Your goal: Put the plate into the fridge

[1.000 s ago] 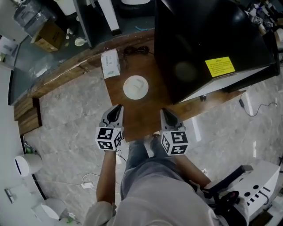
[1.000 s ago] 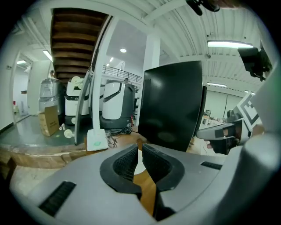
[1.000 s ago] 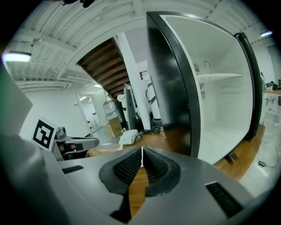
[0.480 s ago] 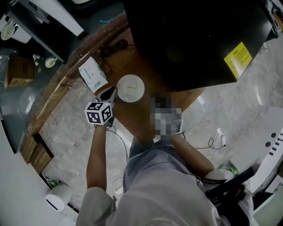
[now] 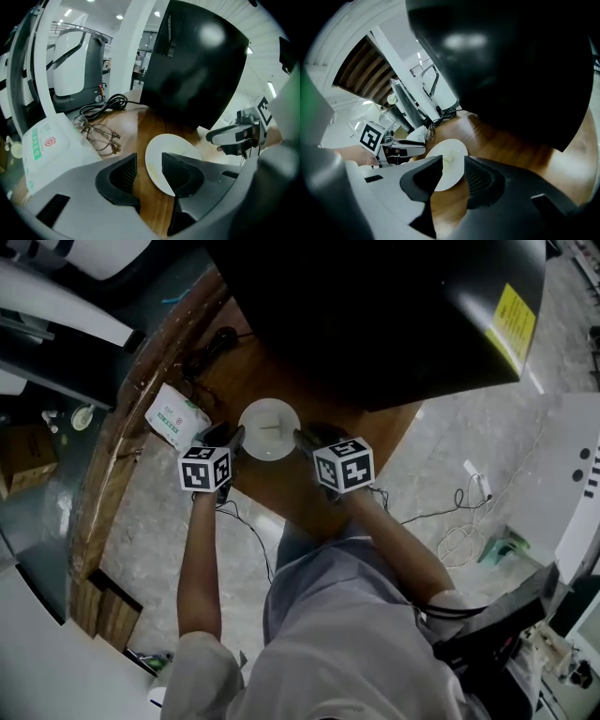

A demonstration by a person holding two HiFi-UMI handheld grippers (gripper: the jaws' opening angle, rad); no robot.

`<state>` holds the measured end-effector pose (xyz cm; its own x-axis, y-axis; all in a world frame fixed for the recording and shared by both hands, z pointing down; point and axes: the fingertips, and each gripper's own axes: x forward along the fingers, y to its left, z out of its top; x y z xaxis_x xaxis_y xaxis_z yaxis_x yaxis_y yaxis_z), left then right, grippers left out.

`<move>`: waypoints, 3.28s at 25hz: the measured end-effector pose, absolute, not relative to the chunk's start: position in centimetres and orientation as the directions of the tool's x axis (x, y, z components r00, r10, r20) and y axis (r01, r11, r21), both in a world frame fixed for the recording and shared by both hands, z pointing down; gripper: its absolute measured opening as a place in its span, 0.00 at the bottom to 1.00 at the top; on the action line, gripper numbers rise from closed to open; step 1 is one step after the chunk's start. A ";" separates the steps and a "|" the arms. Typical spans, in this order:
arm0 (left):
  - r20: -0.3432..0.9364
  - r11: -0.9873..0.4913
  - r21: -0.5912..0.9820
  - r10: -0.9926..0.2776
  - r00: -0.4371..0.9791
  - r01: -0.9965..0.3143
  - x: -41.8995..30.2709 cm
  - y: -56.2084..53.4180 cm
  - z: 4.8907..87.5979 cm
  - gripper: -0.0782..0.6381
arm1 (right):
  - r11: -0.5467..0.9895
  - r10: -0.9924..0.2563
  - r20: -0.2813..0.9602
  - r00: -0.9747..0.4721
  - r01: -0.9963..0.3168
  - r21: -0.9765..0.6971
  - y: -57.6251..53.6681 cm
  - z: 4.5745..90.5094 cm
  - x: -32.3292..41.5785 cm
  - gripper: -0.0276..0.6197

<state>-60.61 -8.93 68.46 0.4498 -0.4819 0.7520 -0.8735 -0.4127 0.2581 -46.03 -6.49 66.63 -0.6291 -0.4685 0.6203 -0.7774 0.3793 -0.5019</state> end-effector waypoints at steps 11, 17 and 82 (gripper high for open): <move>0.783 -0.419 0.302 -0.404 0.473 -0.856 -61.2 -7.5 72.1 0.34 | 0.255 -0.332 0.668 -0.666 -0.745 -0.616 -6.7 72.3 -47.3 0.25; 0.757 -0.378 0.342 -0.432 0.491 -0.860 -61.5 -7.7 72.0 0.34 | 0.195 -0.241 0.601 -0.762 -0.645 -0.739 -6.8 72.4 -48.9 0.24; 0.436 -0.533 0.383 -0.616 0.656 -0.755 -14.8 7.4 56.4 0.24 | 0.097 -0.436 0.129 -0.890 -0.189 -0.977 11.6 57.5 -3.1 0.08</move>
<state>-14.84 7.42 56.43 0.6561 -0.6164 0.4355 -0.7547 -0.5328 0.3828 -3.11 11.62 57.50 -0.8905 -0.4364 0.1290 -0.1889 0.0966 -0.9772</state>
